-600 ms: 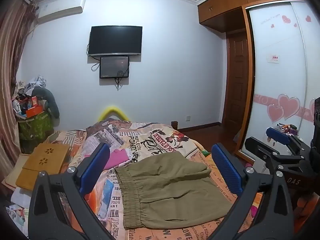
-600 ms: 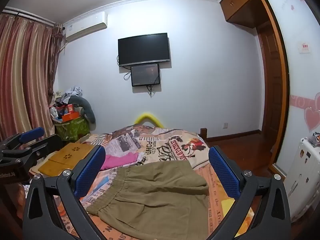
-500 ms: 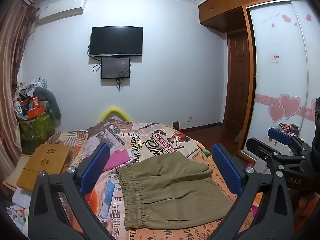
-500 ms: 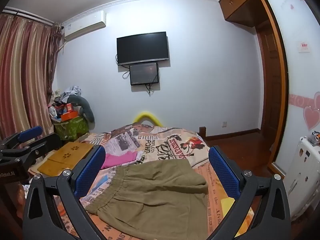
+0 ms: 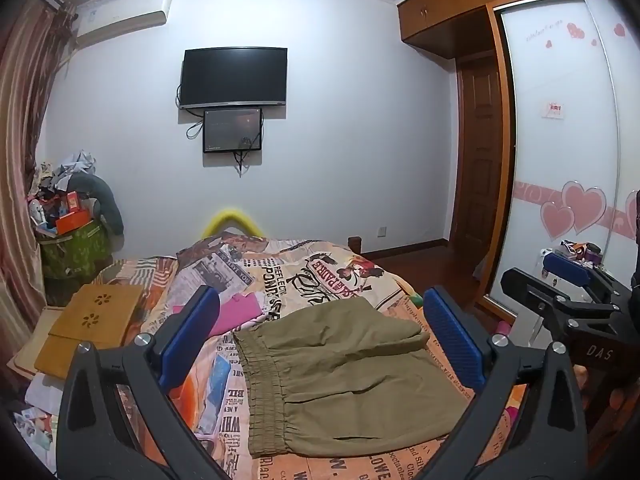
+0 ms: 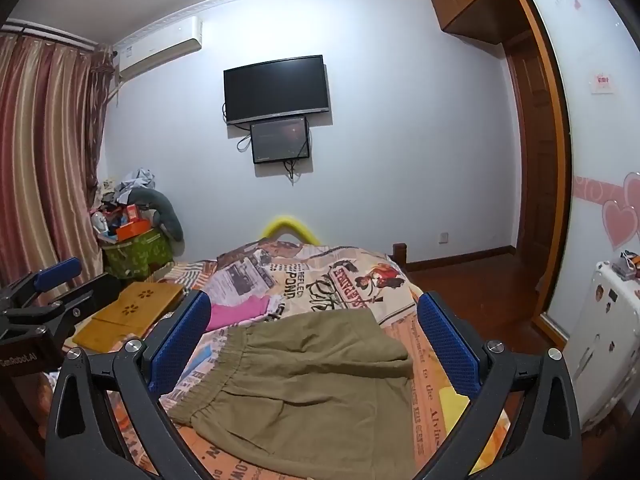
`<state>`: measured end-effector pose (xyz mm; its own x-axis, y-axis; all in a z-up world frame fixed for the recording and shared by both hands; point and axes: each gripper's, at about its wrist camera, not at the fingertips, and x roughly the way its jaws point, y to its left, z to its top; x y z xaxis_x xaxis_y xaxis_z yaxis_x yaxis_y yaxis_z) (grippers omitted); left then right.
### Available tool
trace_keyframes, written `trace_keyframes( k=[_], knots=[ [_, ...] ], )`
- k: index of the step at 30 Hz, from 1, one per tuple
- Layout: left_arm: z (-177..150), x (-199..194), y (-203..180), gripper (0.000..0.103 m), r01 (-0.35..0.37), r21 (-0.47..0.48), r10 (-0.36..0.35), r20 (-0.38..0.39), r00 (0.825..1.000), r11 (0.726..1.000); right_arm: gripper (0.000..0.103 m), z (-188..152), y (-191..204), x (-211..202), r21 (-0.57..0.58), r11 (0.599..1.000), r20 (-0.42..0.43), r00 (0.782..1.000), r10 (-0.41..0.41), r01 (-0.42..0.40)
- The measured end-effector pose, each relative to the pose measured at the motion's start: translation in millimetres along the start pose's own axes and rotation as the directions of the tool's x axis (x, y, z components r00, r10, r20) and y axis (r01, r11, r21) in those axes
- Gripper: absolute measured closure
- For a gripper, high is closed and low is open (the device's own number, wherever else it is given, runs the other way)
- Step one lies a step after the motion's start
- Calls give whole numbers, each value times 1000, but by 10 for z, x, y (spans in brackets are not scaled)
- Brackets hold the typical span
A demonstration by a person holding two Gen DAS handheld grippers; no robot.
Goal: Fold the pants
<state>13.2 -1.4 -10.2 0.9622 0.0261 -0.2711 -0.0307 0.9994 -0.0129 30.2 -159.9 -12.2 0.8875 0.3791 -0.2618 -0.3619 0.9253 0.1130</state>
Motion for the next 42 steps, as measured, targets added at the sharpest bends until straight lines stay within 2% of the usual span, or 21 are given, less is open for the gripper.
trace_keyframes(
  k=[42],
  knots=[
    [-22, 59, 18, 0, -5, -19, 5, 0, 1000, 1000, 0, -16, 26, 7, -8, 1000, -5, 1000, -2, 2]
  ],
)
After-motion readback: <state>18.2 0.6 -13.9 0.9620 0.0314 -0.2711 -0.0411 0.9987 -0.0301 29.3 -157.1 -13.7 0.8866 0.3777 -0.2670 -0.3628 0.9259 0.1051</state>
